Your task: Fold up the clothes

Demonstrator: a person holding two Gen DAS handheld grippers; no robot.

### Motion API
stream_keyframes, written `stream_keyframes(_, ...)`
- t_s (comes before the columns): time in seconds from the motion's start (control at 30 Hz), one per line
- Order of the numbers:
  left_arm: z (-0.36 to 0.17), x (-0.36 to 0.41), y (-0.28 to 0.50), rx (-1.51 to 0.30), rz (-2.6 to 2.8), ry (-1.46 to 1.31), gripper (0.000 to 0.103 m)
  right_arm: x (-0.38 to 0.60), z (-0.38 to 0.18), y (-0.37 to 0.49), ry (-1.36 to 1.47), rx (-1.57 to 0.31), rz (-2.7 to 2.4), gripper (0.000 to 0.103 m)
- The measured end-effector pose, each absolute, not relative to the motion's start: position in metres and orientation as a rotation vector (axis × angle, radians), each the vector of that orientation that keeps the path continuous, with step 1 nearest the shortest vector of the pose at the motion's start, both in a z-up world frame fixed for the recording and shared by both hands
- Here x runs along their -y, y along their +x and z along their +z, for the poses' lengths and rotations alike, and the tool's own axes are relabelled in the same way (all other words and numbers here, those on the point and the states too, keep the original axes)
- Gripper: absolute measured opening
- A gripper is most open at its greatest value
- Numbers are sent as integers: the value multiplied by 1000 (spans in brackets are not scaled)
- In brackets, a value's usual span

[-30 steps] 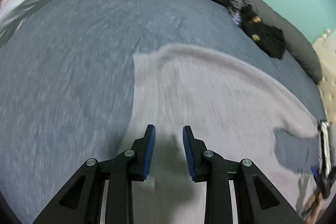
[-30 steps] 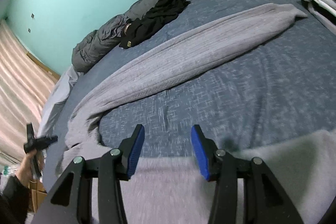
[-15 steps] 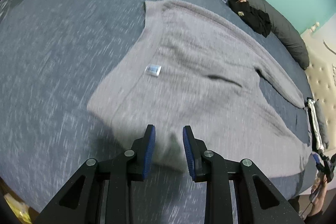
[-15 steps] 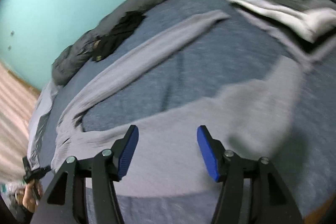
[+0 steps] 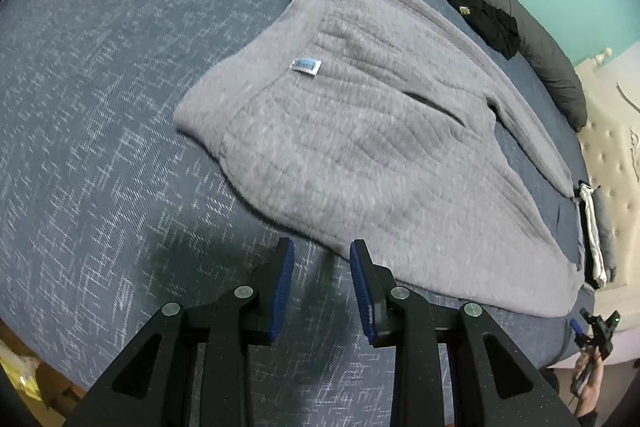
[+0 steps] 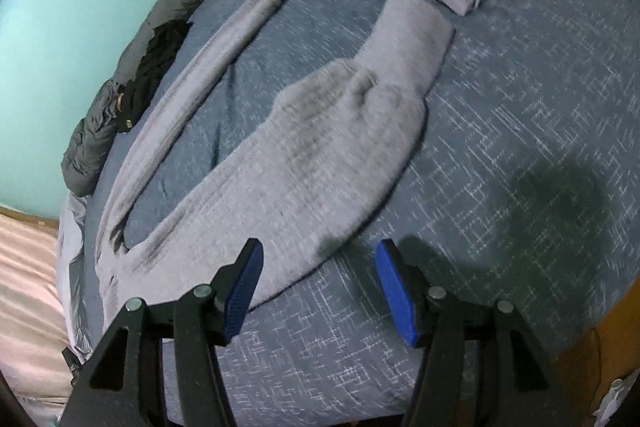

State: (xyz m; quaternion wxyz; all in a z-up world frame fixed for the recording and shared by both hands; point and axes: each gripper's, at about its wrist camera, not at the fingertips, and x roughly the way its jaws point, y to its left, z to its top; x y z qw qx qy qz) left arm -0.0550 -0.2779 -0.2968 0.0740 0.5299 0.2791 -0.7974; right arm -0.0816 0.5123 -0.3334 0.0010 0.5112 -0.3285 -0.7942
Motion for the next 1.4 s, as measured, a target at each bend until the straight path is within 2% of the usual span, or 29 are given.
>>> stream_keyframes(0.07,-299,278,-54,-848,-2382,1597,37,-513,-337,-82,1617,1056,-2476,60)
stream_keyframes(0.63,-312,291,-58,-987,-2351,1518,38,-520,-354,-88,1552,1170,-2424,59)
stream_keyframes(0.7,-315,293,-60,-1010,-2343,1512,38,-517,-355,-92,1556,1156,-2418,53)
stream_keyframes(0.8,-318,297,-63,-1041,-2334,1503,38,-517,-354,-94,1529,1152,-2417,39)
stream_keyframes(0.9,-318,298,-65,-1012,-2341,1490,37,-518,-351,-94,1490,1148,-2422,19)
stream_keyframes(0.93,-317,298,-66,-1007,-2349,1492,33,-518,-349,-93,1479,1140,-2427,13)
stream_keyframes(0.97,-316,297,-66,-1002,-2357,1494,23,-519,-347,-93,1469,1140,-2434,8)
stream_keyframes(1.07,-309,299,-67,-976,-2386,1480,7,-522,-342,-92,1438,1145,-2454,5)
stream_keyframes(1.4,-268,299,-80,-908,-2486,1413,4,-512,-296,-116,1358,1090,-2491,3)
